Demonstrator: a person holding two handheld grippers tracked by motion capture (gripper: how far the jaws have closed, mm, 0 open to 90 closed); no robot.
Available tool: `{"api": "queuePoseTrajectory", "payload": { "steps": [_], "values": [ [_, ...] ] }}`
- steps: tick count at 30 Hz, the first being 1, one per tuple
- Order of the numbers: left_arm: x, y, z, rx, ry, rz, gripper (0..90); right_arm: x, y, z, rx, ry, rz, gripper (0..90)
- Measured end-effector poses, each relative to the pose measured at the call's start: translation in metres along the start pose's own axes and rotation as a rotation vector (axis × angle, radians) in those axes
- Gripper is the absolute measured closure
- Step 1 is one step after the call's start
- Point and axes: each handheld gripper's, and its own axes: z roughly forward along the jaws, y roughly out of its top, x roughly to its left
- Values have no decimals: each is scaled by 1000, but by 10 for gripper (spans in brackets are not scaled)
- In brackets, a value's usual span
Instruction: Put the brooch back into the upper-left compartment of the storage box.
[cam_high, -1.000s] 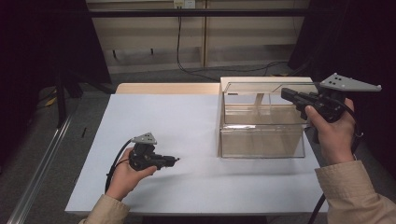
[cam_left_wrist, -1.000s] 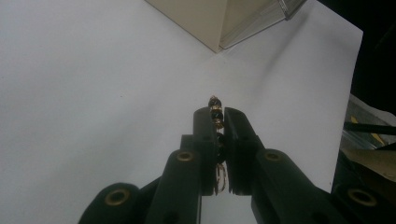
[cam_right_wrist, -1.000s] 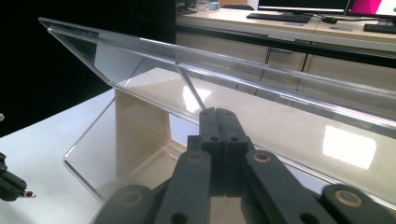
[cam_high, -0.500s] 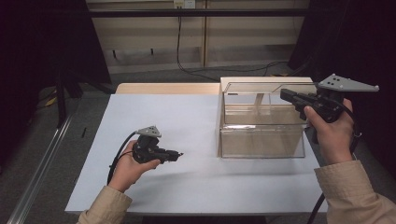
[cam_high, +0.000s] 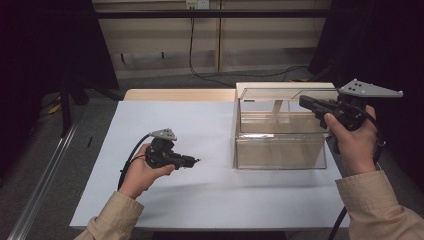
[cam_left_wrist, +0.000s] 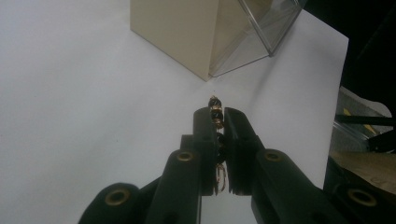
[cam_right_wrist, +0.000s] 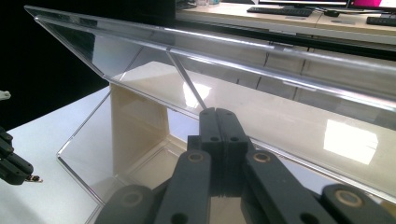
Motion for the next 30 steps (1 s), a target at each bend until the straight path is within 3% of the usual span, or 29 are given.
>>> {"api": "queuePoseTrajectory", "payload": {
  "steps": [11,30],
  "values": [
    [-3,12,-1,15,0,7,842,-2,-3,4,2,16,7,900],
    [-13,39,-9,-17,-13,38,841,-2,1,3,21,14,-10,900]
  ]
}}
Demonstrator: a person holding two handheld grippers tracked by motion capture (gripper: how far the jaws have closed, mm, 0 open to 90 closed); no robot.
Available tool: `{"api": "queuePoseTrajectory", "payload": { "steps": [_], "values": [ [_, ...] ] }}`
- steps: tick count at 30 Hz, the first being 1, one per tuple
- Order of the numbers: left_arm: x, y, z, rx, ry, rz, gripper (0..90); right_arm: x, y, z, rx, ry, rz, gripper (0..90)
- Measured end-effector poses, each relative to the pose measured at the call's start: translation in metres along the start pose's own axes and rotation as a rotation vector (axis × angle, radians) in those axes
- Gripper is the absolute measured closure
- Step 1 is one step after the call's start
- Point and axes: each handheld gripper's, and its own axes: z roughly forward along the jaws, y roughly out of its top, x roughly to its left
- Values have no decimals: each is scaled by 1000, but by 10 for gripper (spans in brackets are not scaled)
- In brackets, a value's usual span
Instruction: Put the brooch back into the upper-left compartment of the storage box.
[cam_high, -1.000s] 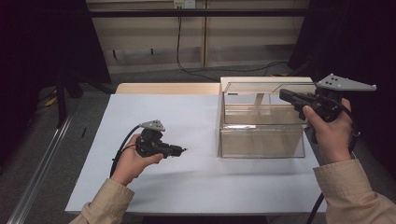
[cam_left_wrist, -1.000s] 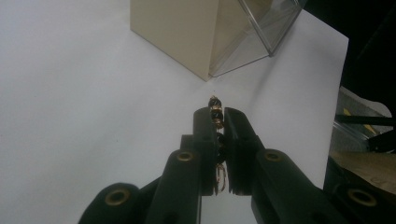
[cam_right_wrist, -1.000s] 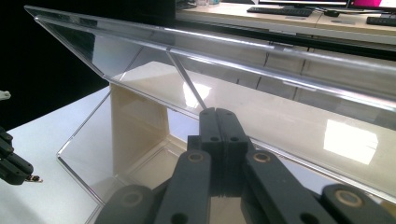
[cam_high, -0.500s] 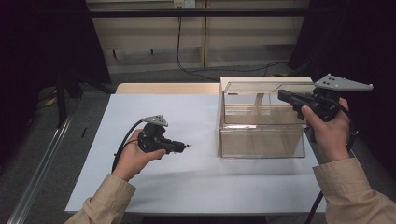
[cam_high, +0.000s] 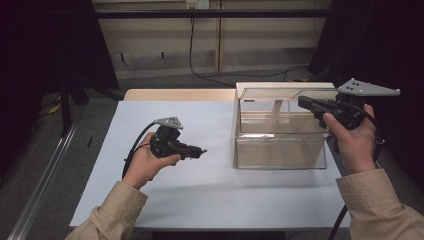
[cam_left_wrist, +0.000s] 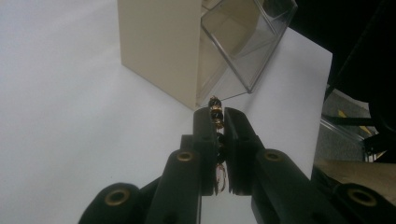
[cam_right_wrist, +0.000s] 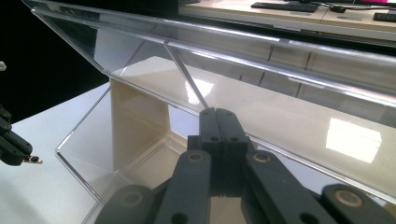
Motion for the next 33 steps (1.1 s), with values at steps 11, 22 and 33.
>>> {"api": "queuePoseTrajectory", "payload": {
  "steps": [11,22,33],
  "values": [
    [-4,17,-4,-11,-9,22,842,3,1,1,-2,1,-2,900],
    [-7,31,-8,-26,-11,33,841,4,0,1,-7,-1,2,900],
    [-12,47,-8,-35,-19,50,841,5,1,0,-9,-5,-4,900]
  ]
}}
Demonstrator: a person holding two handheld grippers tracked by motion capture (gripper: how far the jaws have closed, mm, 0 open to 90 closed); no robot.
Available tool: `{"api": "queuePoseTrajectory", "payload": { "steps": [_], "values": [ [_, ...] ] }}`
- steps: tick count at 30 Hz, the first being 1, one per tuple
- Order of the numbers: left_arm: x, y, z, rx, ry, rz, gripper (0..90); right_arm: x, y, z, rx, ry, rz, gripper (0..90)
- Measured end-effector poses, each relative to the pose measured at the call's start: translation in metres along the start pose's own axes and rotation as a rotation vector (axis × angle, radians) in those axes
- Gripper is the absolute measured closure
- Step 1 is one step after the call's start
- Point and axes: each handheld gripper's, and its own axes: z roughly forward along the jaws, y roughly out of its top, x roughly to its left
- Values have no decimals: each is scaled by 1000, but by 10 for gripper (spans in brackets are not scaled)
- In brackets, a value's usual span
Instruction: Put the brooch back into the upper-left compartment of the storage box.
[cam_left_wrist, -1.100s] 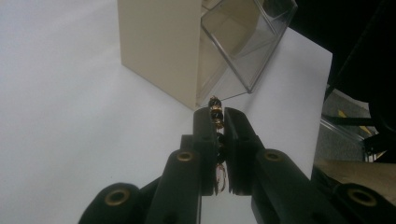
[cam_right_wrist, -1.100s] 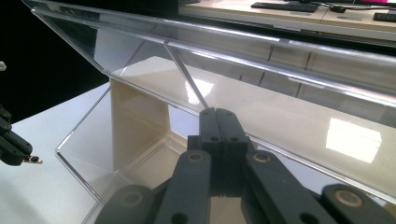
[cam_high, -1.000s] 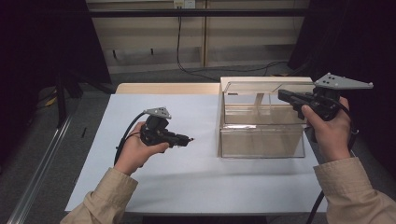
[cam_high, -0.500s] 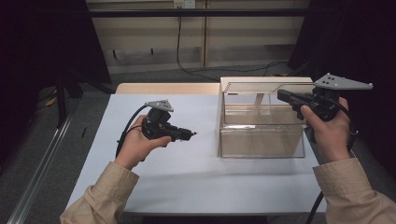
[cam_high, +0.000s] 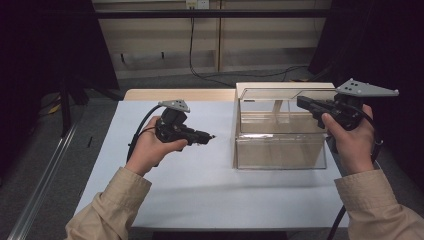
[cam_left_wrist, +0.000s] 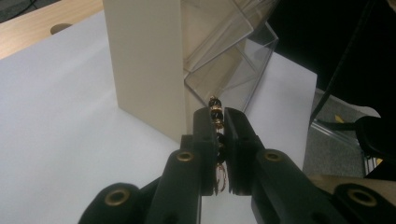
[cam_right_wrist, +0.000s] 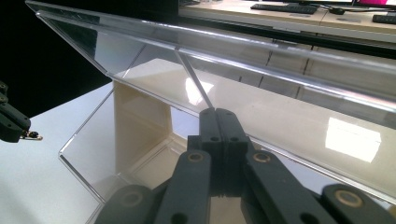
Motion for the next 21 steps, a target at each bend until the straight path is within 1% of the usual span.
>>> {"api": "queuePoseTrajectory", "payload": {
  "steps": [5,11,13,15,21],
  "values": [
    [-2,7,-1,5,1,10,842,1,1,-1,3,0,0,900],
    [-3,15,-2,-1,-4,9,841,0,1,-2,0,-2,1,900],
    [-3,18,-2,4,-2,13,841,0,0,-2,-1,-2,2,900],
    [-4,20,-2,-4,-4,12,841,0,0,-2,-1,-2,2,900],
    [-5,27,-3,-5,1,26,841,0,1,-2,3,-1,0,900]
  ]
}}
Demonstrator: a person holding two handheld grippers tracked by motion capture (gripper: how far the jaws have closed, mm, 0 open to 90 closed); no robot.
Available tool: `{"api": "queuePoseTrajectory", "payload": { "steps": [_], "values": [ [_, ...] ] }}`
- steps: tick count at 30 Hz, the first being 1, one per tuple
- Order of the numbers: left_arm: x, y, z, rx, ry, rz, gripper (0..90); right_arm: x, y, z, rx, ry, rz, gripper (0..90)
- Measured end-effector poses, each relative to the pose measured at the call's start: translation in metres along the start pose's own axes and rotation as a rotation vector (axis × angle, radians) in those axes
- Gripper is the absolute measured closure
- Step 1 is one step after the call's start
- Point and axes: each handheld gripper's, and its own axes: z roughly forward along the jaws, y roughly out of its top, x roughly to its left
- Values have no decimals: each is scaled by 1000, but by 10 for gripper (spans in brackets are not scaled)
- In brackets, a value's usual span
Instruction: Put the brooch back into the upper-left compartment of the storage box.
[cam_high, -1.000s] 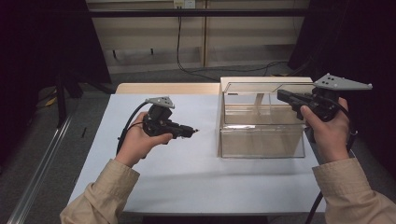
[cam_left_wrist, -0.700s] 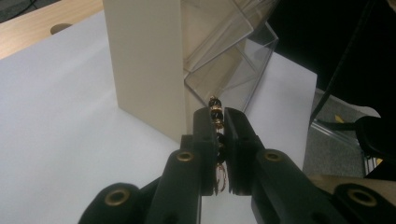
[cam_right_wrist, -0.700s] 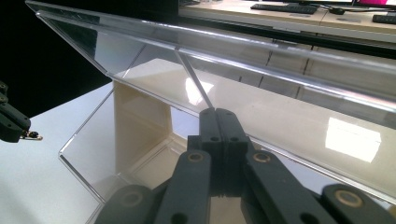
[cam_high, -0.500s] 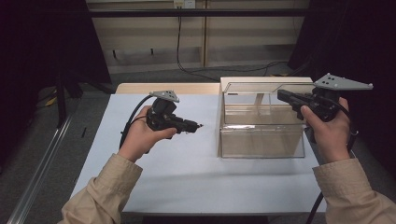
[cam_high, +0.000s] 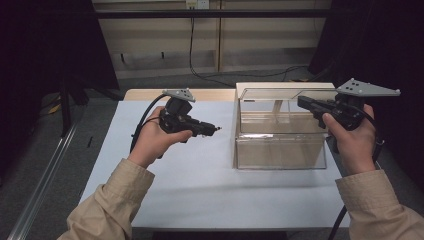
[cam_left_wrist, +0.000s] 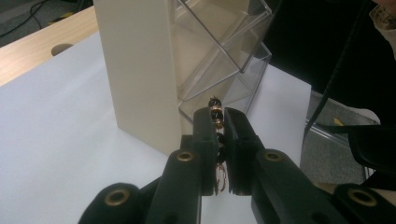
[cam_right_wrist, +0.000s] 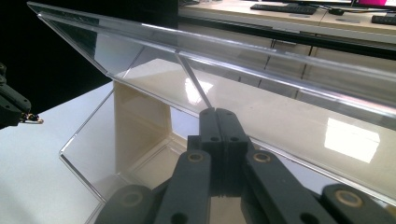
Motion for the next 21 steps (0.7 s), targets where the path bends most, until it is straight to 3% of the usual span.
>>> {"api": "queuePoseTrajectory", "payload": {
  "steps": [21],
  "values": [
    [-6,18,3,-7,-12,20,842,0,0,0,-2,4,2,900]
  ]
}}
